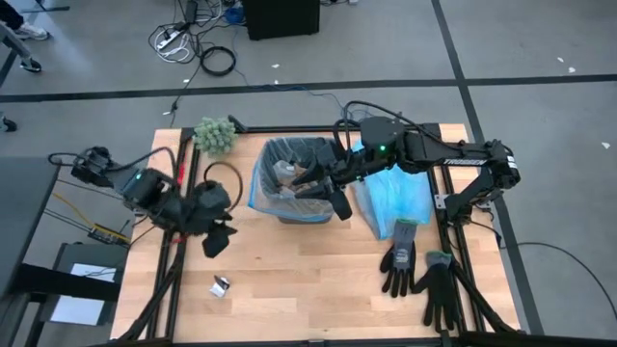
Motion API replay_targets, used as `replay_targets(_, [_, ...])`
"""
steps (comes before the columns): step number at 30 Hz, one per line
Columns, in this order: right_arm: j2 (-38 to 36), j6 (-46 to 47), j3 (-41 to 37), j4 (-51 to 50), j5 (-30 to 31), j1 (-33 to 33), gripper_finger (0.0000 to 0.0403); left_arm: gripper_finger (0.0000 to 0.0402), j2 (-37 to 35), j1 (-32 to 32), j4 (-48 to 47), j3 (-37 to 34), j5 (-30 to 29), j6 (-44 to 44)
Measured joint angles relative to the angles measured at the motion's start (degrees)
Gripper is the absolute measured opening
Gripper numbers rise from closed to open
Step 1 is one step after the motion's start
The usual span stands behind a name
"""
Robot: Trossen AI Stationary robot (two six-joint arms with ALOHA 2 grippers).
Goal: Place trash/remove bag and relplace
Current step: Put the white paper into the trash bin
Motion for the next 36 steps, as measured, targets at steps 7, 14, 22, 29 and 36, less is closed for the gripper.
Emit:
replay_targets(7, [0.0, 0.9, 0.0, 0.1, 7.8, 0.4, 0.0142, 0.0201, 4.1, -9.3, -3.0, 0.0, -8.7, -12.5])
replay_targets(14, [0.0, -2.8, 0.0, 0.1, 16.5, 0.4, 0.0142, 0.0201, 12.2, -15.4, -7.2, 0.0, -10.4, -9.2])
replay_targets(22, [0.0, -3.2, 0.0, 0.1, 16.0, -0.3, 0.0142, 0.0197, 20.6, -17.5, -7.4, 0.0, -10.0, -10.5])
replay_targets(29, [0.0, -3.7, 0.0, 0.1, 15.9, -0.3, 0.0142, 0.0163, 22.0, -17.8, -4.3, 0.0, -7.0, -14.6])
replay_targets(36, [0.0, -3.6, 0.0, -0.1, 15.6, 0.9, 0.0142, 0.0153, 21.8, -20.4, 1.1, -4.4, -9.2, -19.8])
